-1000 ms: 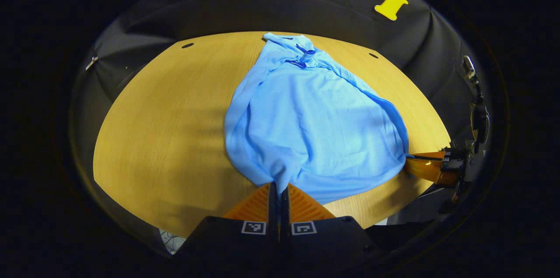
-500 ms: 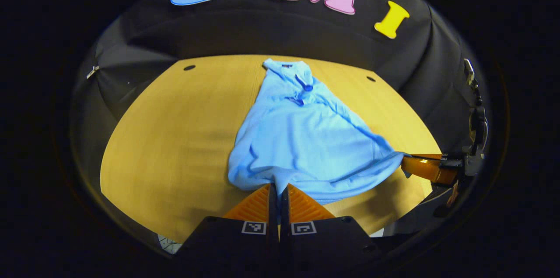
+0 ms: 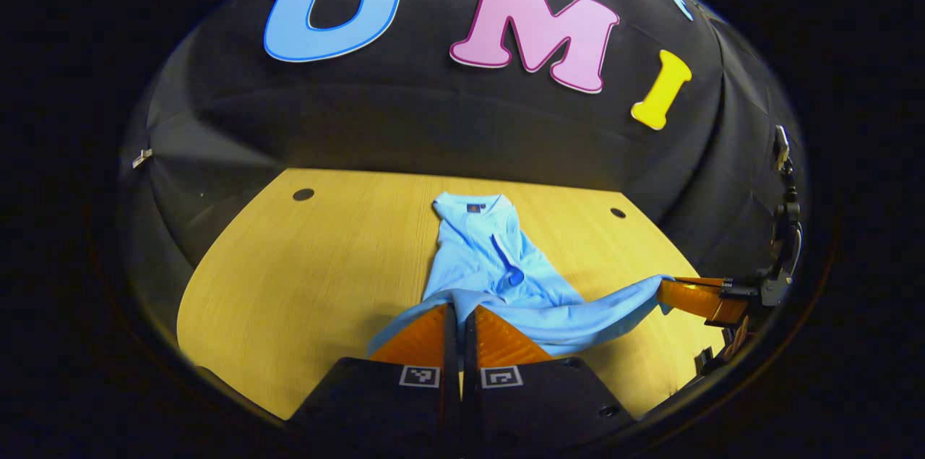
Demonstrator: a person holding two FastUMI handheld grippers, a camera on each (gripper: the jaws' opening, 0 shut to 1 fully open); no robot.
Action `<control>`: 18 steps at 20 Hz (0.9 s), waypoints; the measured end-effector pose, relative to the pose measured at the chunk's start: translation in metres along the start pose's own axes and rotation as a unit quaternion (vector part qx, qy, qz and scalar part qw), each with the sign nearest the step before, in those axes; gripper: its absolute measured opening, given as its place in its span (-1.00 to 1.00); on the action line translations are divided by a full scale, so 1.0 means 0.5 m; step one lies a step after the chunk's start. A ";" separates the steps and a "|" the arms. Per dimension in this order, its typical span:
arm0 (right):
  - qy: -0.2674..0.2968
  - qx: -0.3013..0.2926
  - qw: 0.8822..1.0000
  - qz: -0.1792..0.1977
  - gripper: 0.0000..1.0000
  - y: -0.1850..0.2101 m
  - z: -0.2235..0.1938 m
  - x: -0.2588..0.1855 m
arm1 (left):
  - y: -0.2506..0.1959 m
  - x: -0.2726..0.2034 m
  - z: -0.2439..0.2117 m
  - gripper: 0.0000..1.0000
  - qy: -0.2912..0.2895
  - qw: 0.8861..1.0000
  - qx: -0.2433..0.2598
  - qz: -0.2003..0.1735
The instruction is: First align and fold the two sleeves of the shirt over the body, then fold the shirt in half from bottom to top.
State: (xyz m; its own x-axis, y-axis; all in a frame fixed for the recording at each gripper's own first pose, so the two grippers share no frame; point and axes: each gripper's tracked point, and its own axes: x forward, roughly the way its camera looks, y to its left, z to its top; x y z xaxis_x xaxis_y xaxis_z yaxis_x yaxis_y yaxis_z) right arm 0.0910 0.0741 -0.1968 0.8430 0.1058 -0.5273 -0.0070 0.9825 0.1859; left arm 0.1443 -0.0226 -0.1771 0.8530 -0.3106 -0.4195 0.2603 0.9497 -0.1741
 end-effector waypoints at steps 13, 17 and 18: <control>-0.049 0.001 0.998 -0.035 -0.91 -0.078 0.176 0.349 | 0.052 0.363 0.203 -0.87 -0.059 0.997 0.024 0.048; -0.038 -0.006 0.998 -0.043 -0.91 -0.095 0.174 0.450 | 0.072 0.471 0.188 -0.88 -0.038 0.997 0.026 0.059; -0.031 -0.006 0.999 -0.045 -0.91 -0.100 0.167 0.474 | 0.083 0.489 0.181 -0.87 -0.033 0.997 0.027 0.063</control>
State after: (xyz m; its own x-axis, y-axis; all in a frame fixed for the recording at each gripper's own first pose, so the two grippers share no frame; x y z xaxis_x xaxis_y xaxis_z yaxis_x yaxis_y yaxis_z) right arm 0.3360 0.0373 -0.2618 0.8721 0.0085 -0.4893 0.0634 0.9895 0.1301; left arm 0.4042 -0.0558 -0.2064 0.9077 -0.1862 -0.3759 0.1707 0.9825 -0.0745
